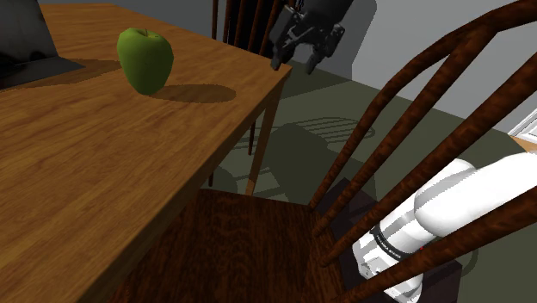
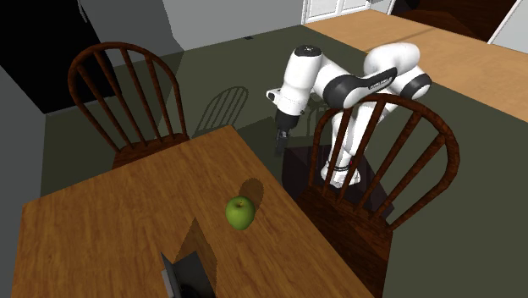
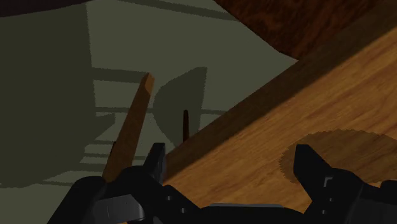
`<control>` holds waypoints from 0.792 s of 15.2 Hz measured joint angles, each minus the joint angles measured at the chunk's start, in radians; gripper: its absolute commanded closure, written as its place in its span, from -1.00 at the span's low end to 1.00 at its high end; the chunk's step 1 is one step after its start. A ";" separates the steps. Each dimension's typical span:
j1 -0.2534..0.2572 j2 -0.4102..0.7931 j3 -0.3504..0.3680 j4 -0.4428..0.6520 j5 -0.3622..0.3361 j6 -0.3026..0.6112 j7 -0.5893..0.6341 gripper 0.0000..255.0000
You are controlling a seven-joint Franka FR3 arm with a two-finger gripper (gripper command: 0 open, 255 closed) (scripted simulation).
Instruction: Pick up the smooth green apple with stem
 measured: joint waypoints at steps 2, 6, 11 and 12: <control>0.007 0.048 0.026 0.038 -0.008 0.039 0.072 -1.00; 0.010 0.199 0.131 0.184 -0.071 0.071 0.236 -1.00; 0.007 0.387 0.274 0.345 -0.197 0.102 0.444 -1.00; 0.008 0.427 0.298 0.374 -0.230 0.103 0.483 -1.00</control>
